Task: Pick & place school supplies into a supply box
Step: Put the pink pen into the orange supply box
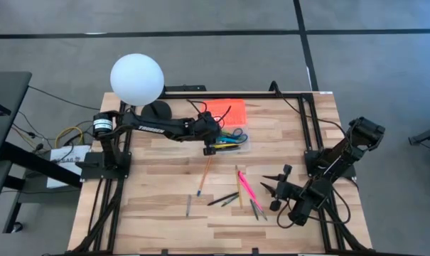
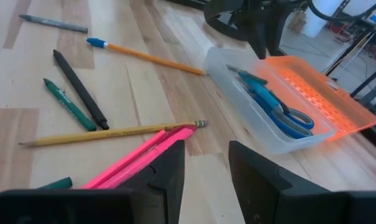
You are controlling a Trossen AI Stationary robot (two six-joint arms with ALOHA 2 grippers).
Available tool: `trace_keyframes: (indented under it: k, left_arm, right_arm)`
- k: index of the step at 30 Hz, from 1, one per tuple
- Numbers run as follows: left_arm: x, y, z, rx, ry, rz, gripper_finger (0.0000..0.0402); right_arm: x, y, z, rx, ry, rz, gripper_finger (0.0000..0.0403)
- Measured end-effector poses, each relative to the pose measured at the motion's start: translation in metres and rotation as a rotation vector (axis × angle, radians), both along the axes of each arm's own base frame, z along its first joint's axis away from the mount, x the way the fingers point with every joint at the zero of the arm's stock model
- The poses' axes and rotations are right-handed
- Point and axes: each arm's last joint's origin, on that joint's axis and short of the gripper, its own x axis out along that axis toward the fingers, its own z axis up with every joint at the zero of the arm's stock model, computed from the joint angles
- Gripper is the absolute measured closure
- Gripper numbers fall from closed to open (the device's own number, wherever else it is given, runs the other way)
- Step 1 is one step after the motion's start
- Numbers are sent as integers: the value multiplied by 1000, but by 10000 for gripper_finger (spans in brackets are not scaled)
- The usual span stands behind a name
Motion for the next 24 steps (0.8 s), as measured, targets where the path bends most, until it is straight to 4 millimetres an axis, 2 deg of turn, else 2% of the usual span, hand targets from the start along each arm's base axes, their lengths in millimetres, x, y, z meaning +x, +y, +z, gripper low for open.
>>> trace_keyframes:
  k: [4, 9, 14, 18, 24]
  left_arm:
    - [1, -15, 0, -18, 9, -41, 278]
    - [-5, -51, 13, -31, 43, -130, 276]
    - [-20, -96, 34, -30, 60, -193, 276]
    - [-35, -134, 46, 9, 69, -218, 276]
    - [-59, -190, 46, 85, 49, -209, 276]
  right_arm:
    - [3, -3, 0, 44, -18, -39, 286]
    - [13, -11, -2, 108, 41, -63, 286]
    - [30, -14, -1, 215, 116, -7, 286]
    - [45, -15, 5, 271, 101, 63, 286]
    - [62, -28, 7, 350, 117, 92, 286]
